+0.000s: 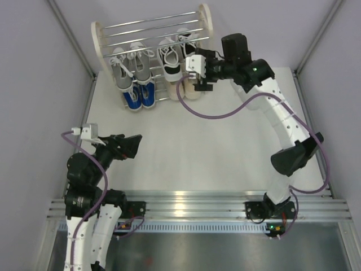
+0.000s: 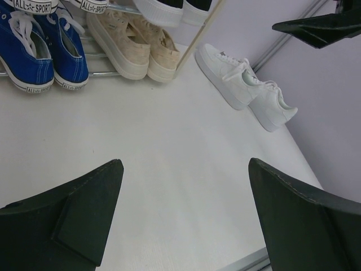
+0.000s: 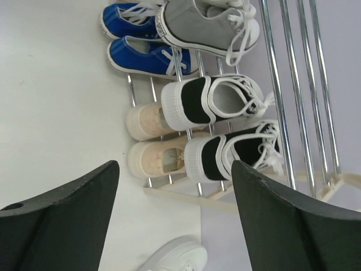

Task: Place and organize the shoes onto the shoe shelf
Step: Adjust the shoe at the shoe shelf, then pick up the shoe at the center of the board.

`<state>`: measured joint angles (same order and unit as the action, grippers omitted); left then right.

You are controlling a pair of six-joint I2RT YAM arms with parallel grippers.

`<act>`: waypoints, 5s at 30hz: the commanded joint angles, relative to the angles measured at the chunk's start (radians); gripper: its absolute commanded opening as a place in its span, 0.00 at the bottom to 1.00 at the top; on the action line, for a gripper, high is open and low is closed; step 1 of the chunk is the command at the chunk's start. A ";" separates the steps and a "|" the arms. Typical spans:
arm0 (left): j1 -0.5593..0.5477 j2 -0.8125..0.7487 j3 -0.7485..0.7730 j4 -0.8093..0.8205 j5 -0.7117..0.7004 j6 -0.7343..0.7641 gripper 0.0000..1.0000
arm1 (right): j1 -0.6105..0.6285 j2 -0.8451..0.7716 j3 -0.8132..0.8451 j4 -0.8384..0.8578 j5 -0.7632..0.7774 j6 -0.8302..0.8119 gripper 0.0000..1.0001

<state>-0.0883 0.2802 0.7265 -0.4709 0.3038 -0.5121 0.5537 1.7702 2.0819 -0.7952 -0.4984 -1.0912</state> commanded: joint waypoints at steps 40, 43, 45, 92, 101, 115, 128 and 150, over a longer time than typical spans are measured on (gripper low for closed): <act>0.001 -0.056 -0.071 0.031 0.015 0.021 0.98 | 0.089 0.528 0.340 0.263 0.239 -0.236 0.77; 0.001 -0.056 -0.073 0.032 0.014 0.018 0.98 | 0.083 0.532 0.340 0.255 0.239 -0.243 0.67; 0.001 -0.056 -0.072 0.032 0.015 0.017 0.98 | 0.078 0.532 0.340 0.254 0.239 -0.243 0.56; 0.001 -0.056 -0.070 0.035 0.021 0.003 0.98 | 0.066 0.509 0.313 0.461 0.302 -0.182 0.66; 0.001 -0.061 -0.070 0.037 0.023 -0.008 0.98 | 0.078 0.419 0.244 0.484 0.270 -0.133 0.78; 0.001 -0.064 -0.016 0.034 0.018 -0.034 0.98 | 0.091 0.117 0.153 0.272 0.234 0.141 0.99; 0.001 -0.023 0.042 0.002 -0.107 -0.020 0.98 | -0.370 -0.205 -0.302 0.281 0.108 0.896 0.97; 0.001 -0.029 0.054 -0.100 -0.190 0.015 0.98 | -0.882 -0.095 -0.595 0.252 0.248 0.794 0.84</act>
<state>-0.0887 0.2699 0.7914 -0.5621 0.1143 -0.4992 -0.3115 1.6791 1.4979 -0.5556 -0.2909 -0.2283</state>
